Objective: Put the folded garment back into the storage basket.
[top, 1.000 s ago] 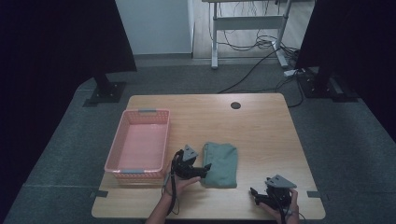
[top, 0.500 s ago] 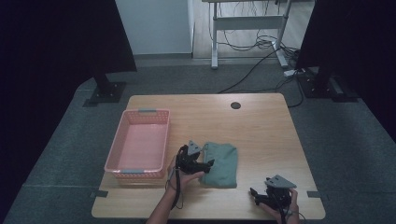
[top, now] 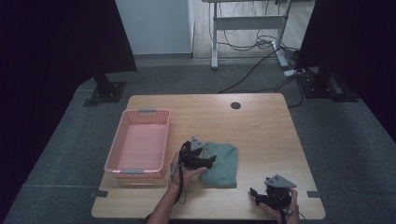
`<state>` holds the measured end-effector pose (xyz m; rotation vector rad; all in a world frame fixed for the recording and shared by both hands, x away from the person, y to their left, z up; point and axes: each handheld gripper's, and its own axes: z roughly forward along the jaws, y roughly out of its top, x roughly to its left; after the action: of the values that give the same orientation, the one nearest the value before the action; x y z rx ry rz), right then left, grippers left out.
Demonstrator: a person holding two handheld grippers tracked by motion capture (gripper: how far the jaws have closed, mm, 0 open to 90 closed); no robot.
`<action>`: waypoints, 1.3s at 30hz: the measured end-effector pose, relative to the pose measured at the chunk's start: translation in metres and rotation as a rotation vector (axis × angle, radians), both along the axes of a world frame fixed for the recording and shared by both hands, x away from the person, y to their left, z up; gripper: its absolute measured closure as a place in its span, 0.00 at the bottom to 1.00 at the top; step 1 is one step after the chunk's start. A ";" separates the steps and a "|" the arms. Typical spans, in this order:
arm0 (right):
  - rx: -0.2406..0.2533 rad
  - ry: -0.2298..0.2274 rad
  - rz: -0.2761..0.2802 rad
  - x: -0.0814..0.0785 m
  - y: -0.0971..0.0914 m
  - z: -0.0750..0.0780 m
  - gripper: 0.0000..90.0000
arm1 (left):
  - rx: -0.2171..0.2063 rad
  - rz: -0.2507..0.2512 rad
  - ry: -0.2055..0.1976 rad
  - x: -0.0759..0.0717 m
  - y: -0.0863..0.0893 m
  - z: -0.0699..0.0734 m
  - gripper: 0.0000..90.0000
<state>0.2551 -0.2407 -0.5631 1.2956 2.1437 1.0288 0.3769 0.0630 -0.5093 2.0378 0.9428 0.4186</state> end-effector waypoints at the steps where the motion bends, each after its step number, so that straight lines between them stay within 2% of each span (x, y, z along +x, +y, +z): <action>1: 0.000 0.000 0.000 0.000 0.000 0.000 0.22 | -0.002 0.001 0.002 0.001 -0.001 0.000 0.27; 10: 0.000 0.000 0.000 0.000 0.000 0.000 0.22 | -0.002 -0.010 -0.007 0.008 -0.006 -0.003 0.27; 21: 0.000 0.000 0.000 0.000 0.000 0.000 0.22 | -0.007 -0.017 0.003 0.017 -0.010 -0.010 0.27; 31: 0.000 0.000 0.000 0.000 0.000 0.000 0.22 | 0.014 -0.018 -0.004 0.026 -0.015 -0.011 0.26; 34: 0.000 0.000 0.000 0.000 0.000 0.000 0.22 | 0.033 -0.023 -0.008 0.029 -0.017 -0.012 0.26; 39: 0.000 0.000 0.000 0.000 0.000 0.000 0.22 | 0.025 -0.023 -0.005 0.035 -0.018 -0.013 0.27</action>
<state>0.2551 -0.2407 -0.5631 1.2950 2.1435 1.0290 0.4115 0.0453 -0.5219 2.0675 0.9145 0.4254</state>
